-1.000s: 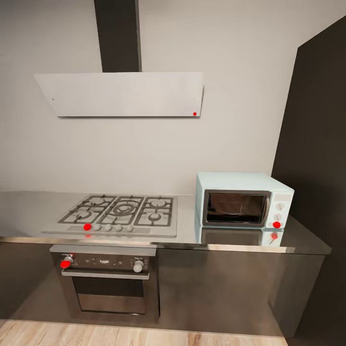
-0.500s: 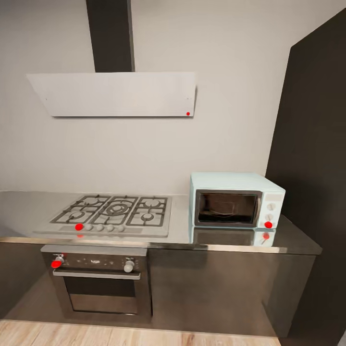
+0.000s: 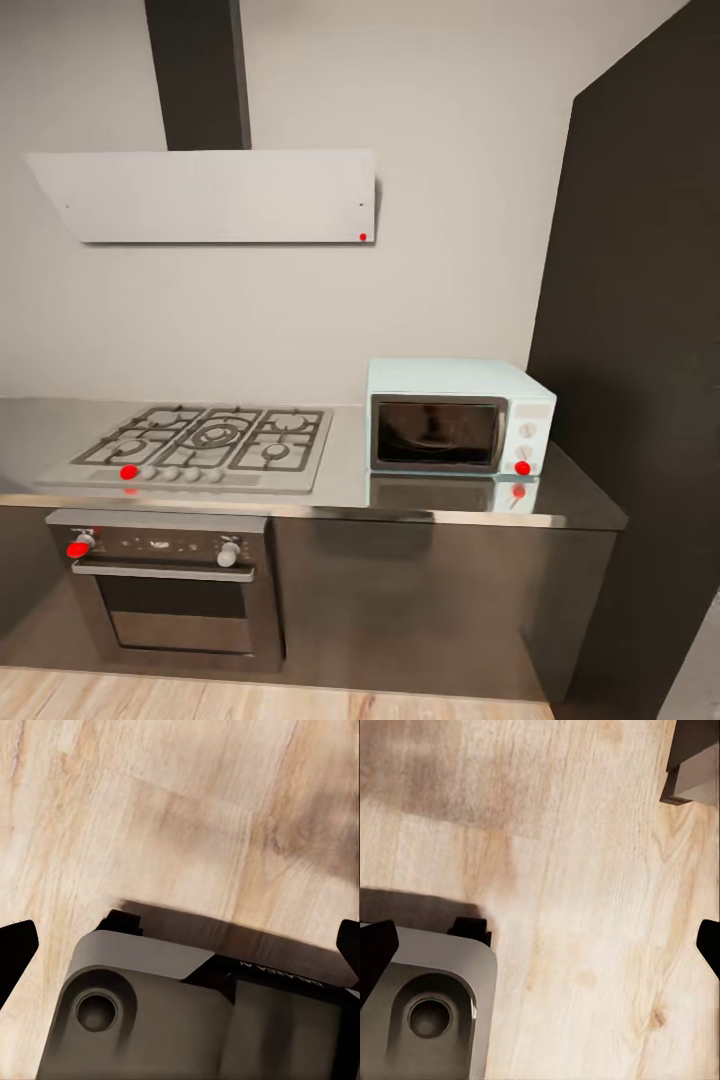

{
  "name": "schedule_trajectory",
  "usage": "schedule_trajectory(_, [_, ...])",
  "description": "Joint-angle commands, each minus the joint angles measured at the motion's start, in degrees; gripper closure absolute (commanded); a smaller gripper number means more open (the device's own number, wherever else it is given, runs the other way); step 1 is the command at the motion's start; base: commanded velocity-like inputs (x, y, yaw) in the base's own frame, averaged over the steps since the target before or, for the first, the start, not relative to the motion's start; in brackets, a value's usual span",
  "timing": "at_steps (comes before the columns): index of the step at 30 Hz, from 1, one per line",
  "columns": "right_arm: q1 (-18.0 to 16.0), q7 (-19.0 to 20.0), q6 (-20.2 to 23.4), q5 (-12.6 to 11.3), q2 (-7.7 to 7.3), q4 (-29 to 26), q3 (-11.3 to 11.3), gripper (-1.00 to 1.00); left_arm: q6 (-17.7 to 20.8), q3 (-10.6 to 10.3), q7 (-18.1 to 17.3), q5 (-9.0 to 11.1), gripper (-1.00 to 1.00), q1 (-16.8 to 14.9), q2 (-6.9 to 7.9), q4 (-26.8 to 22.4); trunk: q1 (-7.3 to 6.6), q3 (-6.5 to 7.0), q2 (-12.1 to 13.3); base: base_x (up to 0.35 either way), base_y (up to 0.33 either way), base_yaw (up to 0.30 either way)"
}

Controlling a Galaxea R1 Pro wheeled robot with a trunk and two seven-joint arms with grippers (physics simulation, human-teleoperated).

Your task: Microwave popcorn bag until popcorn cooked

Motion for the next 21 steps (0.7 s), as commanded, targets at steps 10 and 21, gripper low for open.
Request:
schedule_trajectory(10, [0.0,0.1,-0.4,-0.2,0.17,0.2,-0.6,-1.00,-0.2,-0.5,0.2,0.4,-1.00,0.0,-0.02,0.0,0.00,-0.07,0.0,0.000,-0.183,-0.052])
schedule_trajectory(21, [0.0,0.0,-0.4,-0.2,0.10,0.2,-0.7,-1.00,-0.2,-0.4,0.2,0.4,-1.00,0.0,-0.02,0.0,0.00,-0.07,0.0,0.000,-0.002,-0.156])
